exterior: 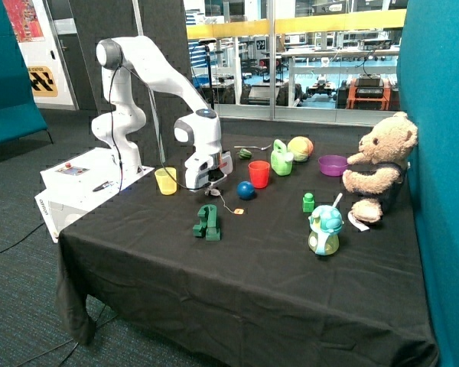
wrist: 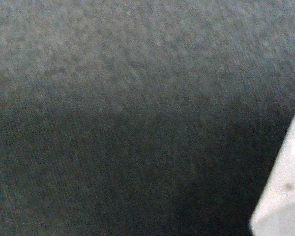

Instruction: Prepare two cups of tea

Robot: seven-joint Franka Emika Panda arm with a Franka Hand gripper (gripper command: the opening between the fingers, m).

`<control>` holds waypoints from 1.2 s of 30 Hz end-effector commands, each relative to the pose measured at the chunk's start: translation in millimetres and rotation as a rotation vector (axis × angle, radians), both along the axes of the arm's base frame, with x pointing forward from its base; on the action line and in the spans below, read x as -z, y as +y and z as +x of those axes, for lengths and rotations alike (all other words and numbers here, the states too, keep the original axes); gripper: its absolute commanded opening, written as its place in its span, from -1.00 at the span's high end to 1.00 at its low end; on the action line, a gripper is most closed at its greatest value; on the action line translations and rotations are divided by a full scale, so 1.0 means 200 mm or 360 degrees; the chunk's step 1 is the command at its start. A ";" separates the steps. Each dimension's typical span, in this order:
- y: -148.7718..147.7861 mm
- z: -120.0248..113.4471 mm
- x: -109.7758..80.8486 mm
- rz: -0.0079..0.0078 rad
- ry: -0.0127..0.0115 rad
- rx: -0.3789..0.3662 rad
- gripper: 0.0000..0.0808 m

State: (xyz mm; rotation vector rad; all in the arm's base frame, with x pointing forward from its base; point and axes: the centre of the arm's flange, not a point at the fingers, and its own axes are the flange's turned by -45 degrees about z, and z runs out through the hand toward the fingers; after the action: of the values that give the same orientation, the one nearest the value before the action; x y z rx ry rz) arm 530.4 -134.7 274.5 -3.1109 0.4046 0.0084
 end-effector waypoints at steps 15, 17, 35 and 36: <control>-0.01 -0.07 -0.02 -0.00082 -0.00076 0.0001 1.00; 0.01 -0.06 -0.05 -0.00081 -0.00076 -0.0027 1.00; 0.35 0.20 -0.42 -0.00074 -0.00083 -0.0303 1.00; 0.36 0.21 -0.43 -0.00074 -0.00083 -0.0310 1.00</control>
State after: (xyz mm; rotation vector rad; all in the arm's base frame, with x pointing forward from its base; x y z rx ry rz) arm 547.1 -92.9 330.4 -3.1351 0.2206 -0.0090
